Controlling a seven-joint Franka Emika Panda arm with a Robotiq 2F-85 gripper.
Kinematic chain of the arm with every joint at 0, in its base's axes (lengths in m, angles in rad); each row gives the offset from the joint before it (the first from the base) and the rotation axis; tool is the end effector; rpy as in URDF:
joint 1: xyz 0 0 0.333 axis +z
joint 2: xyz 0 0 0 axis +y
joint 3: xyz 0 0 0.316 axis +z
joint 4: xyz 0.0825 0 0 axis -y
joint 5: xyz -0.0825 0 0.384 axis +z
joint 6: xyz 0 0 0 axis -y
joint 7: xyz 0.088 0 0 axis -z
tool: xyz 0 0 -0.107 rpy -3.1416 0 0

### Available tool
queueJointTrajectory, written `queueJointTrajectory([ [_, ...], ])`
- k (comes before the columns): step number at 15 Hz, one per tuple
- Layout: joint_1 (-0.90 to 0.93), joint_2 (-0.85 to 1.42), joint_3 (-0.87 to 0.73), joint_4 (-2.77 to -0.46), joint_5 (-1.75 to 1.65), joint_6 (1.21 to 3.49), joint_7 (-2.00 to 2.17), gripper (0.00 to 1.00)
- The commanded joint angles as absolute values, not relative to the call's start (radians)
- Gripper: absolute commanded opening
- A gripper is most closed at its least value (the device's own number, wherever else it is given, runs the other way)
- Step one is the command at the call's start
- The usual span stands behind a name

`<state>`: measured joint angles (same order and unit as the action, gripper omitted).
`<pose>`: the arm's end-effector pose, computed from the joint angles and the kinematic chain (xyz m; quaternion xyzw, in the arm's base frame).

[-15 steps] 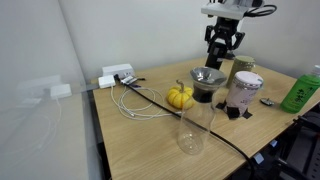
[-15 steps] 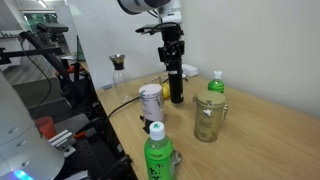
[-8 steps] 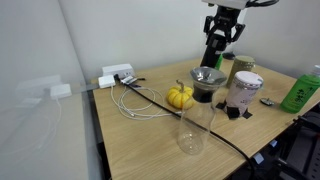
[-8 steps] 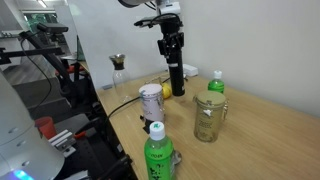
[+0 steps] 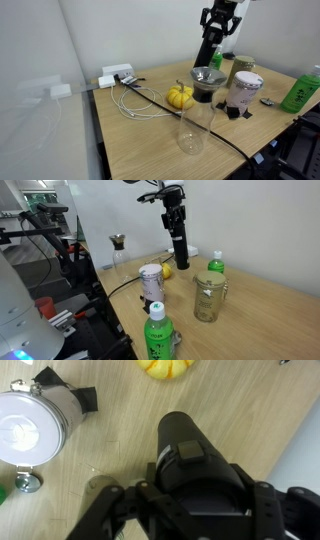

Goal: Move the black bottle forward

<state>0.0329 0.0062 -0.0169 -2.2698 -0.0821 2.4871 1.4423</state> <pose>0.5387 0.0090 0.3762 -0.7709 0.6275 -0.0974 0.0490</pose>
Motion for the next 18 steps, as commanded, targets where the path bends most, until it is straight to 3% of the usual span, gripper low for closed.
queueJointTrajectory([
  [1, 0.024, 0.018, -0.008, -2.234, -0.144, 2.507, 1.413, 0.47],
  [18, 0.119, 0.474, -0.106, -1.803, -0.365, 2.516, 1.166, 0.47],
])
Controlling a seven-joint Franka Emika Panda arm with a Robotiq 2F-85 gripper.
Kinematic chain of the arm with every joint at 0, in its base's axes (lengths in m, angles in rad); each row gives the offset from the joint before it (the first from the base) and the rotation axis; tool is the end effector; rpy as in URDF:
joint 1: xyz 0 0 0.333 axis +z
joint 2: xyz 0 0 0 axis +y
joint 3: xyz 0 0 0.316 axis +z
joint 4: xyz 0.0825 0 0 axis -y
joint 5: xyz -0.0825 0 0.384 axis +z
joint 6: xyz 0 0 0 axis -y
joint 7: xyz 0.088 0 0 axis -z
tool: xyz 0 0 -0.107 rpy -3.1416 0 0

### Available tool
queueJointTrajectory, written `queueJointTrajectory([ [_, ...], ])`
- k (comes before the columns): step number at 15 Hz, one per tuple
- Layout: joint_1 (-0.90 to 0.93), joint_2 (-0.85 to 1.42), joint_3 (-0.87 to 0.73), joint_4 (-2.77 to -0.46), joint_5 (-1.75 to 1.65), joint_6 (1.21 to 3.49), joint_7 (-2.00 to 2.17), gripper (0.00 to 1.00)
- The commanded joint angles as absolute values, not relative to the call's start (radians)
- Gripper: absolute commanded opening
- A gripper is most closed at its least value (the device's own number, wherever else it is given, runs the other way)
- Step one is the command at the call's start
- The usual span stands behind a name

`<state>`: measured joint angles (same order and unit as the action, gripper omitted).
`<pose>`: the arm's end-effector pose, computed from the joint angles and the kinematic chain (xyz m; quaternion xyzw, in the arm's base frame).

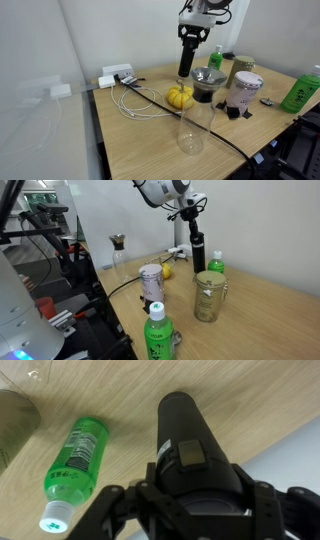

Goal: Move the black bottle forward

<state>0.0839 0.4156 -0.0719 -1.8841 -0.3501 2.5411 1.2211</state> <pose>0.6548 0.0154 0.3117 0.8794 -0.4429 0.1704 0.0372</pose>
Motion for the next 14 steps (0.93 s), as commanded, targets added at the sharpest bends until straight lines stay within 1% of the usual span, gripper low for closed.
queueJointTrajectory([
  [1, 0.131, 0.497, -0.117, -1.778, -0.372, 2.51, 1.151, 0.47],
  [8, 0.191, 0.601, -0.178, -1.661, -0.373, 2.492, 1.084, 0.47],
  [9, 0.195, 0.607, -0.184, -1.653, -0.37, 2.488, 1.081, 0.69],
  [10, 0.2, 0.611, -0.19, -1.647, -0.369, 2.488, 1.083, 0.77],
  [11, 0.202, 0.613, -0.192, -1.643, -0.365, 2.485, 1.084, 0.93],
  [13, 0.203, 0.615, -0.196, -1.637, -0.36, 2.478, 1.087, 1.0],
  [14, 0.202, 0.613, -0.196, -1.638, -0.356, 2.471, 1.088, 1.0],
])
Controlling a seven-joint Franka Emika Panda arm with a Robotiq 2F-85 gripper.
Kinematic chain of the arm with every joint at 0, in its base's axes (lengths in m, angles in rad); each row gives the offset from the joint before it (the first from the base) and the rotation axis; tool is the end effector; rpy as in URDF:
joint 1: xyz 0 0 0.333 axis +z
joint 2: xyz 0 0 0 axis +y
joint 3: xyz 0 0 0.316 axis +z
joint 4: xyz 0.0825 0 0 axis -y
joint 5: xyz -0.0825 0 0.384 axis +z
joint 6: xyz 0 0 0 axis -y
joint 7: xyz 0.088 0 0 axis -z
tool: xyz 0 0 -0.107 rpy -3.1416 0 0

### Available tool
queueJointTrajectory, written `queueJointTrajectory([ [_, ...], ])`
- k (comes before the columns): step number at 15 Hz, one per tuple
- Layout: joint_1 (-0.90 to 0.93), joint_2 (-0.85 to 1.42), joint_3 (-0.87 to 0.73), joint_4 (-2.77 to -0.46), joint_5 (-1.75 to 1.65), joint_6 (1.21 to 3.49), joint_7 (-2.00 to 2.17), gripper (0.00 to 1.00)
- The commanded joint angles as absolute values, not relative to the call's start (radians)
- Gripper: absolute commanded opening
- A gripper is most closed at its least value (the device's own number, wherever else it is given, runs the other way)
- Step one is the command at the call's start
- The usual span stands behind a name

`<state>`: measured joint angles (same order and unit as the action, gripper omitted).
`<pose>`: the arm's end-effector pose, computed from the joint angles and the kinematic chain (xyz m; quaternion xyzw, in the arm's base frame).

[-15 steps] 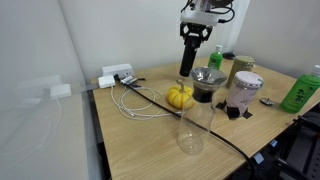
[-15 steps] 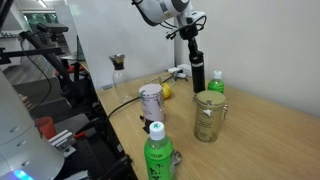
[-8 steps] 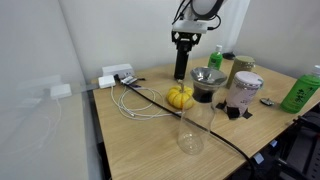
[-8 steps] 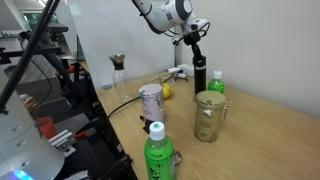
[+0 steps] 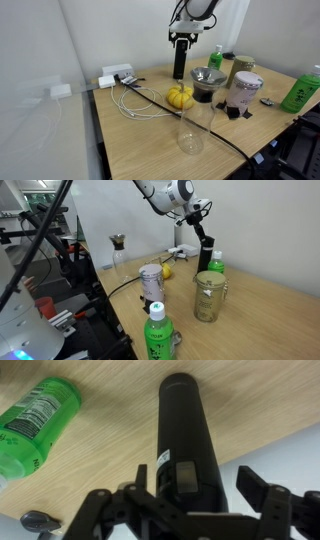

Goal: Move the black bottle forward

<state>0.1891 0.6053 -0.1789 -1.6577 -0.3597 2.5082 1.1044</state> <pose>0.7068 0.0273 0.2868 0.9038 -0.3738 0.1921 0.0814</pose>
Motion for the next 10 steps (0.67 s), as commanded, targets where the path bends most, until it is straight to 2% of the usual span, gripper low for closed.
queueJointTrajectory([
  [1, 0.2, 0.609, -0.194, -1.642, -0.351, 2.469, 1.088, 1.0],
  [5, 0.2, 0.555, -0.201, -1.699, -0.336, 2.469, 1.13, 1.0],
  [10, 0.172, 0.304, -0.145, -1.945, -0.249, 2.469, 1.091, 1.0],
])
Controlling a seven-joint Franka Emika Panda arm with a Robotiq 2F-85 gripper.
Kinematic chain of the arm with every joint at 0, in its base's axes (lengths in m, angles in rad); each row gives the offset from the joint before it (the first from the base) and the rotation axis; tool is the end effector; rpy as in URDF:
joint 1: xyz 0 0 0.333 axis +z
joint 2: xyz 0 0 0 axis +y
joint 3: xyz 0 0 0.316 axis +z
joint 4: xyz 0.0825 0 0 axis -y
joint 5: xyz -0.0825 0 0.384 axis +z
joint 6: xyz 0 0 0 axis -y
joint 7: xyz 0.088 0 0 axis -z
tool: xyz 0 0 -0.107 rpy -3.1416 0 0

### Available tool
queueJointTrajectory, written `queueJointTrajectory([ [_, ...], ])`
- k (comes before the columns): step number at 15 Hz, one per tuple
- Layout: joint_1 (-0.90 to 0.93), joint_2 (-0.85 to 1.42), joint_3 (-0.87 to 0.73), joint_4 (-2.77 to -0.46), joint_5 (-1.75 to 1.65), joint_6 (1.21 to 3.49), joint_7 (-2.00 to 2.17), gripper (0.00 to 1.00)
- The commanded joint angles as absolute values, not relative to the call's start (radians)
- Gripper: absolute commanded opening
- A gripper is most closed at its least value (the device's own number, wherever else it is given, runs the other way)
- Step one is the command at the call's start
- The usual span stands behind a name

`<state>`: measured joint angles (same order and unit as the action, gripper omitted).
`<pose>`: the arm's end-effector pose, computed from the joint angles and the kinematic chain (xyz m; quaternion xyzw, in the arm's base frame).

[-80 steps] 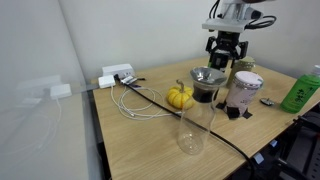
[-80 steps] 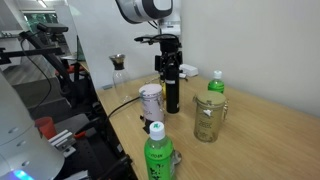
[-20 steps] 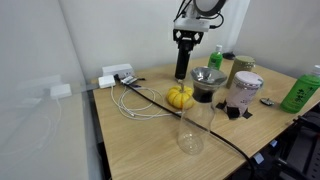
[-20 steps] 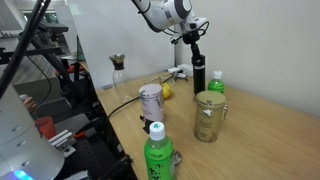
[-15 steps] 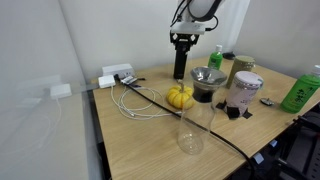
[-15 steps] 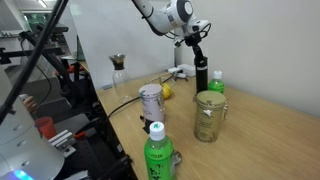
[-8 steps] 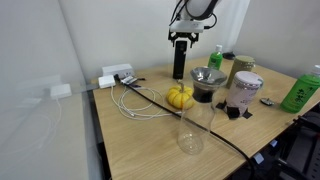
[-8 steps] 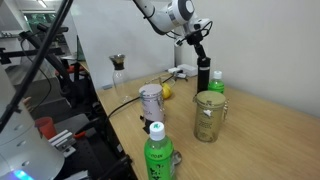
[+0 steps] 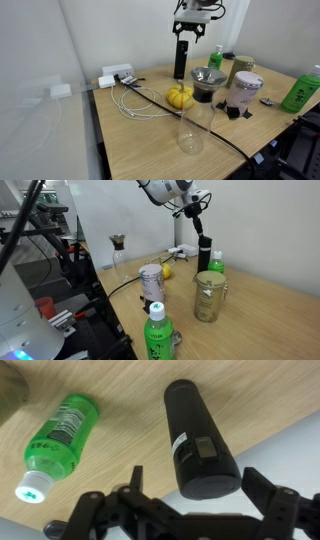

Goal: Move the black bottle forward

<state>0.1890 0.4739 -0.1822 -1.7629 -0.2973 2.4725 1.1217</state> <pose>0.6808 0.0182 0.3251 0.8905 -0.4153 0.1759 0.0599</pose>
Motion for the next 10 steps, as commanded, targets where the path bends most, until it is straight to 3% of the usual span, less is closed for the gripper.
queueJointTrajectory([
  [1, 0.162, 0.241, -0.125, -2.001, -0.219, 2.458, 1.071, 1.0],
  [7, 0.116, -0.145, -0.036, -2.372, 0.016, 2.336, 0.926, 1.0],
  [8, 0.107, -0.065, -0.019, -2.281, -0.04, 2.342, 0.973, 1.0],
  [10, 0.092, -0.144, -0.007, -2.364, -0.005, 2.333, 0.951, 1.0],
])
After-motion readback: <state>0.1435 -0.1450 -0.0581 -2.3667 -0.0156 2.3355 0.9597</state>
